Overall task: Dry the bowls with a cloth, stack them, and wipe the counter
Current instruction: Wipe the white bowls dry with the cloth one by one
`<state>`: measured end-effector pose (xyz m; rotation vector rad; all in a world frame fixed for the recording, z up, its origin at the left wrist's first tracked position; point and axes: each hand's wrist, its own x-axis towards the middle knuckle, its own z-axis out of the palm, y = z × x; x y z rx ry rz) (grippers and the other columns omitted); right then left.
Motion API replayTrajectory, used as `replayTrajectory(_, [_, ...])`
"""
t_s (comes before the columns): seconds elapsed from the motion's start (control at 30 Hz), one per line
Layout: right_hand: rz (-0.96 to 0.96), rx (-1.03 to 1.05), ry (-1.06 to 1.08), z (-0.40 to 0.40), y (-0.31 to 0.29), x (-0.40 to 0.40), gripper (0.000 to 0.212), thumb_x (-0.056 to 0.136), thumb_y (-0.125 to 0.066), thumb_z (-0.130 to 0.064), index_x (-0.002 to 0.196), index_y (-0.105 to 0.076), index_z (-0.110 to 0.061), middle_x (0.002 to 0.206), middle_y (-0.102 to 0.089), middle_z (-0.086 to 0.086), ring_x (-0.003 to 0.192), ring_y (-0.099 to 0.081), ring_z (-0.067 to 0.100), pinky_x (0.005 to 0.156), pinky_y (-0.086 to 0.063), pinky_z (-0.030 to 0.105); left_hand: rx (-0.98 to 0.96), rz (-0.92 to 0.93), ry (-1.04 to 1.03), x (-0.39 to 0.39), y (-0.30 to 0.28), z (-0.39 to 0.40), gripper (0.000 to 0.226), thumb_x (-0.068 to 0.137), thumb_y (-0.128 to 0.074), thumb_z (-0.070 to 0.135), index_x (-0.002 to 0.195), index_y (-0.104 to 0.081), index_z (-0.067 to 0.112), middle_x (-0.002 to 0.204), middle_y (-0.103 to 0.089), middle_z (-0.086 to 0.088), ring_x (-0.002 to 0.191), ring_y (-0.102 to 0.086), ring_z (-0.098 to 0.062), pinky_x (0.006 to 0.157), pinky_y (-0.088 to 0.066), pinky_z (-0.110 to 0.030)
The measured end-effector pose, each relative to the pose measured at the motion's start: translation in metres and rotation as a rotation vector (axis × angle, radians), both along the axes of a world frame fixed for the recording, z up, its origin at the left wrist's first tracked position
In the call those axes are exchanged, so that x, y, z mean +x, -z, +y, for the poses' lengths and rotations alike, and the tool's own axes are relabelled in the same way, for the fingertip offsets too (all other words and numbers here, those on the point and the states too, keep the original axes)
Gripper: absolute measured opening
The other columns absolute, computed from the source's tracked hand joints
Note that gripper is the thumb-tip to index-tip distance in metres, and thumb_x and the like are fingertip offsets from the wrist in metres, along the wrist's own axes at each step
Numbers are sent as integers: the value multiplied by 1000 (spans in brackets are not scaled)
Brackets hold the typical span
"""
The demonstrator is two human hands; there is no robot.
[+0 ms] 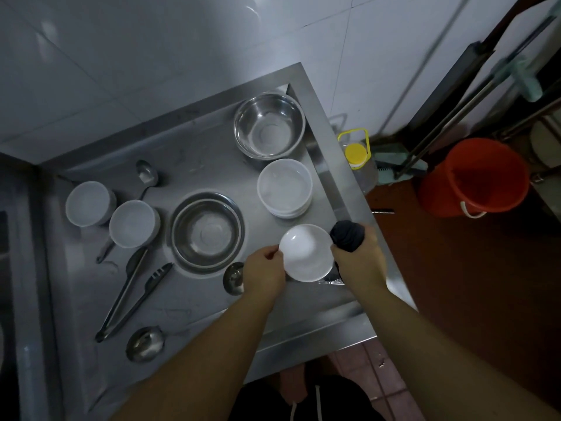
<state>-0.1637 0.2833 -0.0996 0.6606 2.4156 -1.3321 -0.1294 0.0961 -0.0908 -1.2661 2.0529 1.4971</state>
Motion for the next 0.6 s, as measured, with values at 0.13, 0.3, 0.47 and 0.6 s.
replayTrajectory(0.13, [-26,23,7,0,-1,-3,49,78,-80,-26,119,-54,-34,86,-61,-17,73,-56,-2,53,-38,20,-62,-23,55,1,-1,-1,19,98,-62,24,102,-79,33,72,-73,18,62,-73,-8,52,-55,-20])
replayTrajectory(0.3, [-34,41,-18,2,-11,-2,47,79,-80,-27,116,-52,-36,87,-63,-12,74,-59,5,56,-41,23,-45,-28,133,-1,-6,-6,23,99,-60,21,113,-79,21,100,-78,1,94,-74,-25,89,-64,-49])
replayTrajectory(0.47, [23,87,-82,1,-41,2,44,82,-79,-25,116,-52,-31,85,-64,-9,77,-64,18,68,-55,39,-145,-39,199,1,-29,-13,34,101,-62,27,135,-69,24,130,-72,-1,106,-65,-21,94,-53,-35])
replayTrajectory(0.6, [103,43,-142,-22,-69,1,37,78,-82,-20,101,-53,-23,81,-64,-1,77,-66,25,63,-51,37,-162,-1,249,14,-62,-36,34,100,-62,27,133,-69,26,131,-71,1,117,-66,-22,105,-53,-40])
